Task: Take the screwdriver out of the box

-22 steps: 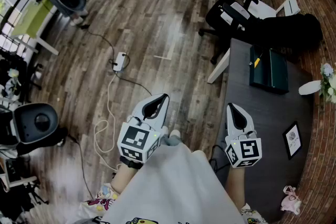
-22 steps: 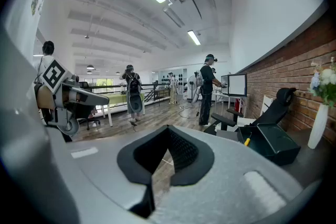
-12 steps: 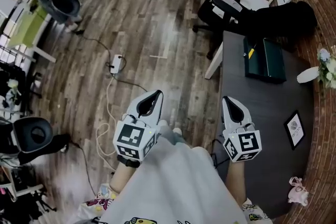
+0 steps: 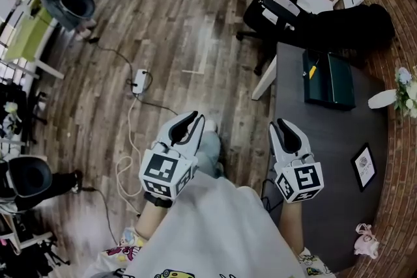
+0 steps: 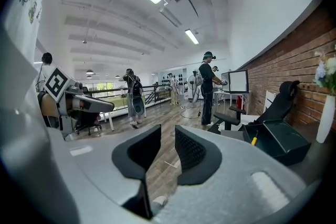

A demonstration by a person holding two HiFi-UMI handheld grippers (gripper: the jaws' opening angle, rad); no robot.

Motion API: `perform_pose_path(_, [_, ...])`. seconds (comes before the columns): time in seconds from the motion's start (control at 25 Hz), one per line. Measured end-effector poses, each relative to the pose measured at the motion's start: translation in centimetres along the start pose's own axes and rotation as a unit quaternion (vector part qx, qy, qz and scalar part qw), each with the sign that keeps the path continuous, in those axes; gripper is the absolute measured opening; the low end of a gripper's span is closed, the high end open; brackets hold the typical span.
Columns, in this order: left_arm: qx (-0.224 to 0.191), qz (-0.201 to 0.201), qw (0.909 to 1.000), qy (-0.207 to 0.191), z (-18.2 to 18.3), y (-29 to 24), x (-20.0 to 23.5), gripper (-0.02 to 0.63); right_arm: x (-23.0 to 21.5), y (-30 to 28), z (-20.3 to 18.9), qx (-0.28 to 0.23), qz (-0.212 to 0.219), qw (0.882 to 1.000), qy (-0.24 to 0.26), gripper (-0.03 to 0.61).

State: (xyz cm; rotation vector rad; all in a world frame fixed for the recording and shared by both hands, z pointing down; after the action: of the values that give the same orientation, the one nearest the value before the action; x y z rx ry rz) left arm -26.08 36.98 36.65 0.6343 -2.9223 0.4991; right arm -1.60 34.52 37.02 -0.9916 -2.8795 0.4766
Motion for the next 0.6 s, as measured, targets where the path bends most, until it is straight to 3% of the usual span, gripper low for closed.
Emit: perform_pose_path(0.6, [0.0, -0.016, 0.9998, -0.008, 5.8, -12.9, 9.8, 0.098, -6.5, -13.8, 4.6, 0.008, -0.012, 1.0, -0.002, 0.127])
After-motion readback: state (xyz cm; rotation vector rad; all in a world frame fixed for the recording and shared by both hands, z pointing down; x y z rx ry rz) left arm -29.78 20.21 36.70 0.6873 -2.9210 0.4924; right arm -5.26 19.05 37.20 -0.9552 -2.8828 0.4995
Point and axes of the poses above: the fingertips, and each gripper's own axes: y backward along the fingers, x to its left, z out of its top, the point moved 6 cm from there along y, backward along the fingers, and after that the axes turned 1 degree about z, right-handed, at the moved point
